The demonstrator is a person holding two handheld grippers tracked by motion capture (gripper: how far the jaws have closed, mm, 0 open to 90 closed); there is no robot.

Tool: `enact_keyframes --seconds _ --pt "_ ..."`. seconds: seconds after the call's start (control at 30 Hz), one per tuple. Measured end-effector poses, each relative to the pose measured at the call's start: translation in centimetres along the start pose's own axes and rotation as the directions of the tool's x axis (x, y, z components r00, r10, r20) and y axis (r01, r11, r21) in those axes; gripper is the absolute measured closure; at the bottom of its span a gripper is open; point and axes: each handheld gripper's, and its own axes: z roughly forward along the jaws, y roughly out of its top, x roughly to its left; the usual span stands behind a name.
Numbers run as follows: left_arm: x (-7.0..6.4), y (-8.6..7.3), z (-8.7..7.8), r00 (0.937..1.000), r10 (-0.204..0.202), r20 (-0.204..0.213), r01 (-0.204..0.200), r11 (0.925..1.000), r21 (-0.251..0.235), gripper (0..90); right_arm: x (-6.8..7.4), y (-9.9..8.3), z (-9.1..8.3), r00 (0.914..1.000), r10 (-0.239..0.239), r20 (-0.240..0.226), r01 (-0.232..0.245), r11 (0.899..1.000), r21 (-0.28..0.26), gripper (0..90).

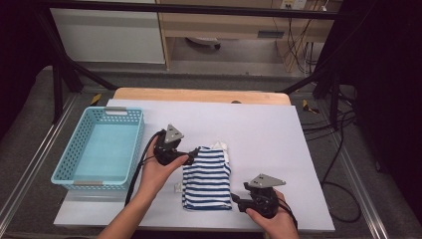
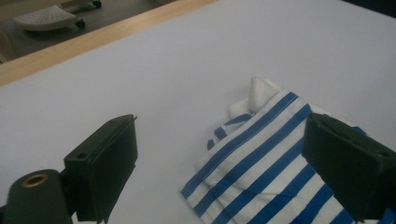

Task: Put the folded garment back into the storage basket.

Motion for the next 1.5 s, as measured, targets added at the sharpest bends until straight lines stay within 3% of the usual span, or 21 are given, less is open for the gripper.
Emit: enact_keyframes --seconds 0.1,0.37,0.5,0.6,1.0,1.2,1.33,1.37,1.43,1.5 --pt "-0.2 -0.4 1.4 0.9997 0.021 -0.016 -0.020 0.9990 0.040 11.8 0.0 -0.1 -0.1 1.0000 0.001 -0.003 -0.001 1.000 -0.003 40.4" --pt "0.1 -1.5 3.7 0.9999 0.001 -0.015 0.000 0.9957 0.093 16.6 0.1 -0.3 -0.1 0.9999 -0.003 -0.012 0.003 1.000 0.008 43.0" --pt "0.6 -2.1 4.6 0.9995 -0.028 -0.013 0.029 0.9939 0.106 18.4 0.2 -0.3 0.0 0.9998 -0.008 -0.018 0.009 1.000 0.015 44.0" --pt "0.7 -2.5 5.2 0.9995 -0.025 -0.018 0.027 0.9906 0.134 18.5 0.2 -0.4 0.1 0.9998 -0.008 -0.019 0.008 1.000 0.011 44.3" --pt "0.9 -4.5 5.5 0.9985 -0.048 -0.027 0.052 0.9850 0.165 21.8 0.4 -0.5 0.1 0.9991 -0.022 -0.035 0.023 1.000 0.020 43.8" --pt "0.9 -5.0 5.4 0.9959 -0.089 -0.016 0.090 0.9841 0.153 25.5 0.6 -0.6 0.2 0.9988 -0.025 -0.042 0.026 0.999 0.032 42.4" --pt "0.4 -5.0 5.1 0.9952 -0.097 -0.007 0.097 0.9845 0.146 37.4 0.7 -0.6 0.3 0.9984 -0.028 -0.049 0.030 0.999 0.035 41.5" --pt "0.2 -5.0 5.0 0.9947 -0.103 -0.008 0.103 0.9842 0.144 44.9 0.8 -0.6 0.3 0.9983 -0.029 -0.051 0.030 0.999 0.033 41.2" --pt "-0.1 -5.0 4.9 0.9937 -0.112 -0.006 0.112 0.9835 0.143 48.5 0.9 -0.6 0.4 0.9978 -0.037 -0.055 0.039 0.999 0.038 40.7" --pt "-0.3 -5.0 4.9 0.9935 -0.113 0.011 0.111 0.9838 0.141 61.2 1.1 -0.7 0.5 0.9970 -0.047 -0.061 0.050 0.998 0.044 40.7"
